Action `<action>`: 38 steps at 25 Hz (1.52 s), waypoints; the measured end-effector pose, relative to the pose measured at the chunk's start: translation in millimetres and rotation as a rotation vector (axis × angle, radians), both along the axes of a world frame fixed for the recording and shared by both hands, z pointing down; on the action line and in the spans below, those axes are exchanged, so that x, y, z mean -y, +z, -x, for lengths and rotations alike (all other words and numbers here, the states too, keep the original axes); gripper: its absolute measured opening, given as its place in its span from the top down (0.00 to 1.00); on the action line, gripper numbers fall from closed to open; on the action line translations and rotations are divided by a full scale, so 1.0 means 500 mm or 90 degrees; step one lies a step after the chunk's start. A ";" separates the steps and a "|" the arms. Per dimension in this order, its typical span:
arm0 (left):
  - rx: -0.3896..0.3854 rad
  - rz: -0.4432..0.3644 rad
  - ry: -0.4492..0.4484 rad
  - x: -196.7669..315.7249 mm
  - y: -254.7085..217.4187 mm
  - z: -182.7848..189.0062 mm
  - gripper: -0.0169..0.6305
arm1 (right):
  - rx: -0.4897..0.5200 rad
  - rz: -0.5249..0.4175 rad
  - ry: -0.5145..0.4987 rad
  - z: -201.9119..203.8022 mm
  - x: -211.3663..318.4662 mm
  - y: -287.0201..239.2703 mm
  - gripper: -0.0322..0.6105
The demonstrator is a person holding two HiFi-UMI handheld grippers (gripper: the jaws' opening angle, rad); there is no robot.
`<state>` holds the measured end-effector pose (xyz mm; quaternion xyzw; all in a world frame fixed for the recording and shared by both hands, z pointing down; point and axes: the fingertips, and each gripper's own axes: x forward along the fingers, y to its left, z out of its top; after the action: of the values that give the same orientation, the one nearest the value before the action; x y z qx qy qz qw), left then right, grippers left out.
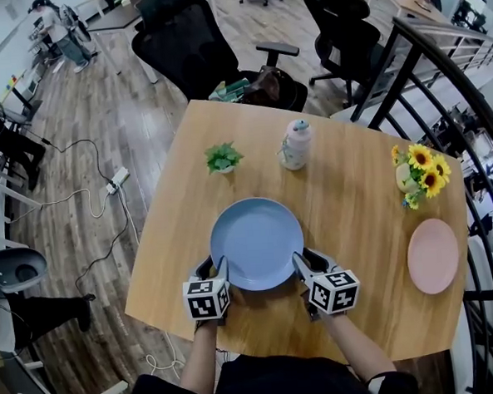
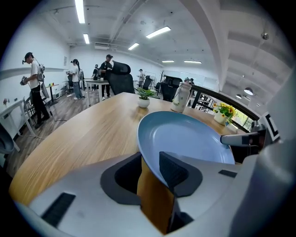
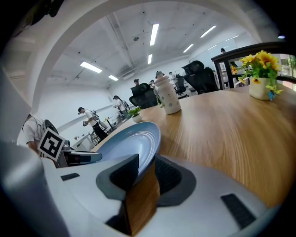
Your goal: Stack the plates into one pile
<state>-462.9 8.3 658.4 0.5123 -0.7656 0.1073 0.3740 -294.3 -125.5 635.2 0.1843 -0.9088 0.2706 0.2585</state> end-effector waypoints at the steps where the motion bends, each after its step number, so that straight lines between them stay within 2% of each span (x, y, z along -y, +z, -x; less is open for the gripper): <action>1: 0.000 -0.001 0.000 0.000 -0.001 -0.003 0.79 | 0.004 -0.003 0.004 -0.002 0.001 -0.006 0.78; 7: -0.003 -0.025 0.007 0.015 -0.027 -0.030 0.79 | 0.027 -0.015 0.022 -0.027 0.015 -0.042 0.78; 17: 0.001 -0.051 0.070 0.072 -0.075 -0.122 0.79 | 0.051 -0.032 0.084 -0.135 0.044 -0.090 0.78; 25: 0.004 -0.062 0.124 0.139 -0.097 -0.241 0.79 | 0.058 -0.039 0.141 -0.274 0.082 -0.105 0.78; 38: -0.008 -0.073 0.197 0.292 -0.115 -0.484 0.79 | 0.074 -0.059 0.228 -0.538 0.191 -0.134 0.78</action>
<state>-220.7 -137.5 600.7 0.6453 -0.6802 0.1165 0.3276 -25.5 -221.2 568.3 0.3387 -0.8866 0.2800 0.1444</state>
